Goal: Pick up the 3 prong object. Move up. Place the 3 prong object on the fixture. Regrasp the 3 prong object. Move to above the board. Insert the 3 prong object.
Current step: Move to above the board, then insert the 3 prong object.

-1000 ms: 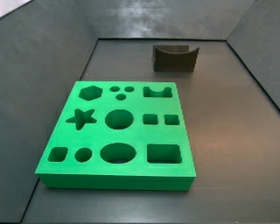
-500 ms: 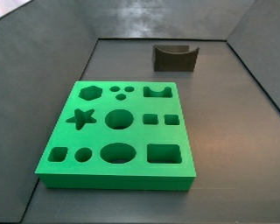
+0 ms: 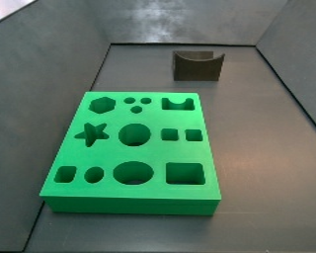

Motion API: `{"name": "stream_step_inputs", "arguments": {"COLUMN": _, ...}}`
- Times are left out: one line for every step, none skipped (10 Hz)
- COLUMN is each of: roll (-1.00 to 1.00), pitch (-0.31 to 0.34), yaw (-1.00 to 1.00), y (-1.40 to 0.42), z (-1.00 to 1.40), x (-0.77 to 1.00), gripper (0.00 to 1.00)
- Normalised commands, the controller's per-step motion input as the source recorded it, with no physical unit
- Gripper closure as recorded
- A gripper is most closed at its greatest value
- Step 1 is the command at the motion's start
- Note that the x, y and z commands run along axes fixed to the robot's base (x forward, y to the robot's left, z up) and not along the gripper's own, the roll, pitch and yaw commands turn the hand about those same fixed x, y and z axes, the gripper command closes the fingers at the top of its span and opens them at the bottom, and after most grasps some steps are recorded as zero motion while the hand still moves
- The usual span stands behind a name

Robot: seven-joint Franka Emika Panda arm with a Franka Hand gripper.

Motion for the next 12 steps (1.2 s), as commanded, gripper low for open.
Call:
{"name": "stream_step_inputs", "arguments": {"roll": -0.52, "pitch": -0.022, "yaw": -0.02, "y": -0.01, "z": -0.01, "x": -0.07, "gripper": 1.0}}
{"name": "stream_step_inputs", "arguments": {"roll": -0.37, "pitch": -0.027, "yaw": -0.02, "y": 0.0, "z": 0.0, "x": -0.05, "gripper": 1.0}}
{"name": "stream_step_inputs", "arguments": {"roll": -0.03, "pitch": 0.026, "yaw": -1.0, "y": 0.0, "z": -0.51, "x": 0.0, "gripper": 1.0}}
{"name": "stream_step_inputs", "arguments": {"roll": -0.02, "pitch": 0.036, "yaw": -1.0, "y": 0.0, "z": -0.54, "x": 0.0, "gripper": 1.0}}
{"name": "stream_step_inputs", "arguments": {"roll": -0.02, "pitch": 0.033, "yaw": -1.0, "y": 0.0, "z": -0.55, "x": 0.0, "gripper": 1.0}}
{"name": "stream_step_inputs", "arguments": {"roll": -0.02, "pitch": 0.009, "yaw": -1.0, "y": 0.0, "z": -0.56, "x": 0.0, "gripper": 1.0}}
{"name": "stream_step_inputs", "arguments": {"roll": -0.02, "pitch": 0.009, "yaw": -1.0, "y": 0.0, "z": -0.57, "x": 0.0, "gripper": 1.0}}
{"name": "stream_step_inputs", "arguments": {"roll": -0.01, "pitch": 0.02, "yaw": -1.0, "y": 0.0, "z": -0.59, "x": 0.0, "gripper": 1.0}}
{"name": "stream_step_inputs", "arguments": {"roll": -0.05, "pitch": 0.0, "yaw": -1.0, "y": 0.0, "z": -0.59, "x": 0.0, "gripper": 1.0}}
{"name": "stream_step_inputs", "arguments": {"roll": -0.19, "pitch": -0.046, "yaw": -0.87, "y": 0.0, "z": -0.56, "x": -0.01, "gripper": 1.0}}
{"name": "stream_step_inputs", "arguments": {"roll": -0.22, "pitch": -0.011, "yaw": -0.61, "y": 0.19, "z": -0.62, "x": -0.12, "gripper": 1.0}}
{"name": "stream_step_inputs", "arguments": {"roll": -0.22, "pitch": -0.011, "yaw": -0.6, "y": 0.2, "z": -0.63, "x": -0.13, "gripper": 1.0}}
